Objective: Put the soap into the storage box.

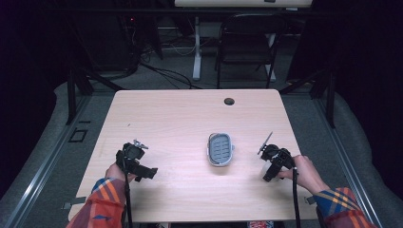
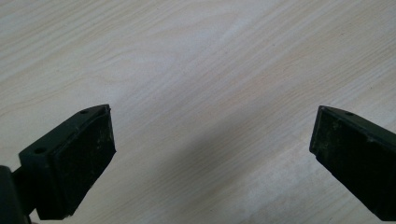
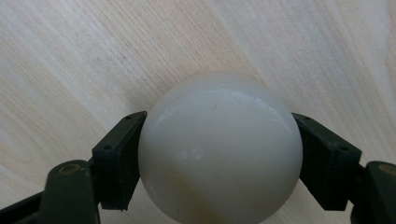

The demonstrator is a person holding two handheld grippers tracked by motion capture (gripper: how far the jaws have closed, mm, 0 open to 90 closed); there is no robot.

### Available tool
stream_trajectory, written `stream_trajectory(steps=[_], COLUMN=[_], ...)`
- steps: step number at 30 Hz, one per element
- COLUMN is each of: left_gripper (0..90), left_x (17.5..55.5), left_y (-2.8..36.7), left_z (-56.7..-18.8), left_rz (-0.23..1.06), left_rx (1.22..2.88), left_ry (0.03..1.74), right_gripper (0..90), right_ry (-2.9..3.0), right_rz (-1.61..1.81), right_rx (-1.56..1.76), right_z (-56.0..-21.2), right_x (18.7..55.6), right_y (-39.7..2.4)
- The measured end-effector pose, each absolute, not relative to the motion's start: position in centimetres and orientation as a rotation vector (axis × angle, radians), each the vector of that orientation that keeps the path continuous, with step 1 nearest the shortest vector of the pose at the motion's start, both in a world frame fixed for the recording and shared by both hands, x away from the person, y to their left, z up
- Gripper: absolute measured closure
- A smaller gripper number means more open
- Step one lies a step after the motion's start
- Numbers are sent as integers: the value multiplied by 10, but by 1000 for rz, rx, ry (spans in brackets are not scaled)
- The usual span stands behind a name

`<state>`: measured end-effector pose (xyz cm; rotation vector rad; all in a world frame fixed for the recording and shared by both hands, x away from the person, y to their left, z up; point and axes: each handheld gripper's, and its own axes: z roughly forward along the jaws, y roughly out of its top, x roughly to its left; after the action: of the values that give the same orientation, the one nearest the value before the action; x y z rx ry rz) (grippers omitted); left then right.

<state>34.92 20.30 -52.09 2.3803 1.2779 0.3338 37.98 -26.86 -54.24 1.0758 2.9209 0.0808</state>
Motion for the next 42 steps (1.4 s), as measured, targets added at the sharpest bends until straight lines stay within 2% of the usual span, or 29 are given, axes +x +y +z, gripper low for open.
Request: stream_trajectory(steps=[42], left_gripper=[1], left_x=[348], left_y=[202], left_z=[-521], left_rz=[334], left_rx=[2388], left_ry=[1278], right_gripper=[245], right_ry=[2916], right_rz=[65], right_rx=[995], right_z=[-531], right_x=[391], right_y=[-252])
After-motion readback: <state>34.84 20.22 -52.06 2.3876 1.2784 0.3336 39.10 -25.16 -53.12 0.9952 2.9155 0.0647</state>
